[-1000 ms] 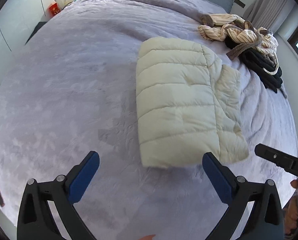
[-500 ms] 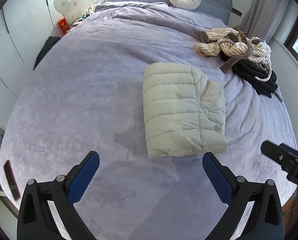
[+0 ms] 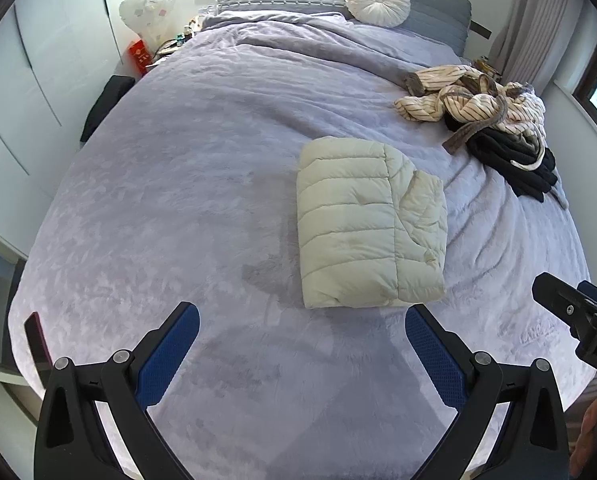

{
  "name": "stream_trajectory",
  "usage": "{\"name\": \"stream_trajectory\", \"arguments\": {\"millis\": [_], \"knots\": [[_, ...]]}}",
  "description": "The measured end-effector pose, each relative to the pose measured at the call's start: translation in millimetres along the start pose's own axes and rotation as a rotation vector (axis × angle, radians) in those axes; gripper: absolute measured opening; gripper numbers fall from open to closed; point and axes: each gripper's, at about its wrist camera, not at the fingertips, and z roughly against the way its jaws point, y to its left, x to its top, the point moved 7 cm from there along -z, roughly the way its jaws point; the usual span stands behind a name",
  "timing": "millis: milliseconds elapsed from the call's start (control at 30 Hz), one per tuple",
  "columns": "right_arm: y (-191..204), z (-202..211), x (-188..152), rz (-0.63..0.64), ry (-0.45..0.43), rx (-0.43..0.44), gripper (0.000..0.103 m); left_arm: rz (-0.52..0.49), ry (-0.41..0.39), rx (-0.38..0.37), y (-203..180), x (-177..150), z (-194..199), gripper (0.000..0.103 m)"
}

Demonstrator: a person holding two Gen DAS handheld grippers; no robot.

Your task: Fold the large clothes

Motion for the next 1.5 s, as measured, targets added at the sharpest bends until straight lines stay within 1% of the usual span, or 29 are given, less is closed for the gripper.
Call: {"name": "stream_trajectory", "arguments": {"millis": [133, 367, 1500], "knots": [[1.4, 2.7, 0.1, 0.001, -0.001, -0.009, 0.103, -0.01, -0.006, 0.012, -0.1, 1.0, 6.3, 0.103], [1.8, 4.7, -0.9, -0.001, 0.007, -0.024, 0.103, -0.013, -0.002, 0.006, 0.3, 1.9, 7.3, 0.103], [4.2, 3.3, -4.2, -0.009, 0.021, -0.02, 0.103, -0.026, -0.001, 0.003, -3.4, 4.6, 9.5, 0.103]]}}
